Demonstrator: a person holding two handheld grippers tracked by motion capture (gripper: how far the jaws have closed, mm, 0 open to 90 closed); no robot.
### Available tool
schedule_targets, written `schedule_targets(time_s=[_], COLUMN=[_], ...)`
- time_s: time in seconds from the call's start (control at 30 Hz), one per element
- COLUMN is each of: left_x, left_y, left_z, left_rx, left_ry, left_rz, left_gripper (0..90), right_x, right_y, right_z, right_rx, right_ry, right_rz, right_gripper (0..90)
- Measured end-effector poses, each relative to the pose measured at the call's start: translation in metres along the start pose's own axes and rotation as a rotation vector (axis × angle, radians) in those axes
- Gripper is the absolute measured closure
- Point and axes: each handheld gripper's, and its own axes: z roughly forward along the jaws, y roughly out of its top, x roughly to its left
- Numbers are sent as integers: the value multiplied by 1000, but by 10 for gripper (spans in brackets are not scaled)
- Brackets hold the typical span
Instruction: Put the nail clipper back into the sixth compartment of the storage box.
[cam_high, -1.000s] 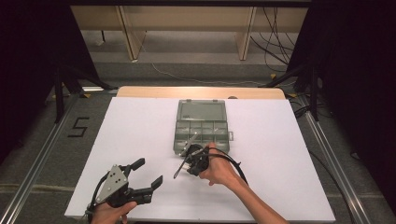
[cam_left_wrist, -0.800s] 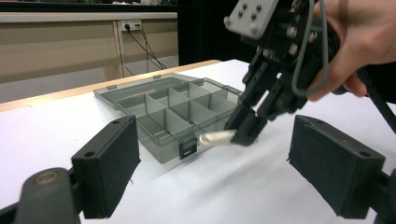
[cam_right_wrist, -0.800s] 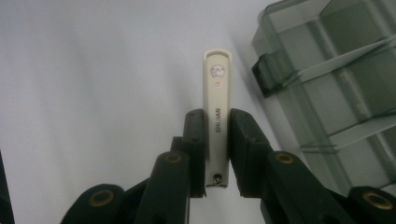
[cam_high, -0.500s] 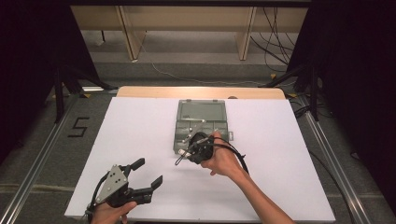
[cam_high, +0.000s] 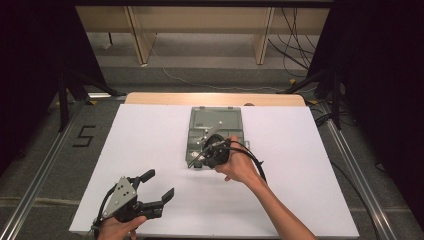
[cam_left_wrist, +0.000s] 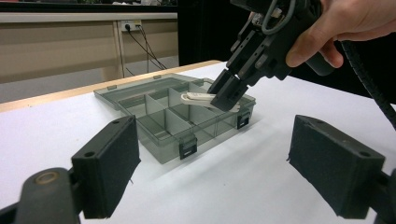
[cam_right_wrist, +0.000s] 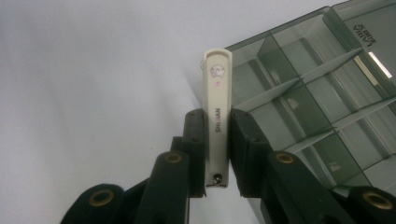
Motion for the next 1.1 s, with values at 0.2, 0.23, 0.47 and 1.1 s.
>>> schedule_targets(time_s=[0.2, 0.23, 0.47, 1.1], left_x=[0, 0, 0, 0], left_y=[0, 0, 0, 0], left_z=[0, 0, 0, 0], left_rx=[0, 0, 1, -2], left_ry=[-3, -2, -2, -3], left_rz=[1, 0, 2, 2], left_gripper=[159, 159, 159, 159], right_x=[-5, -6, -14, -31], right_y=[0, 0, 2, 5], right_z=[2, 2, 3, 12], right_rx=[-9, -8, -15, -41], right_ry=[-5, -11, -25, -59], right_rz=[18, 27, 58, 146], right_gripper=[772, 772, 772, 772])
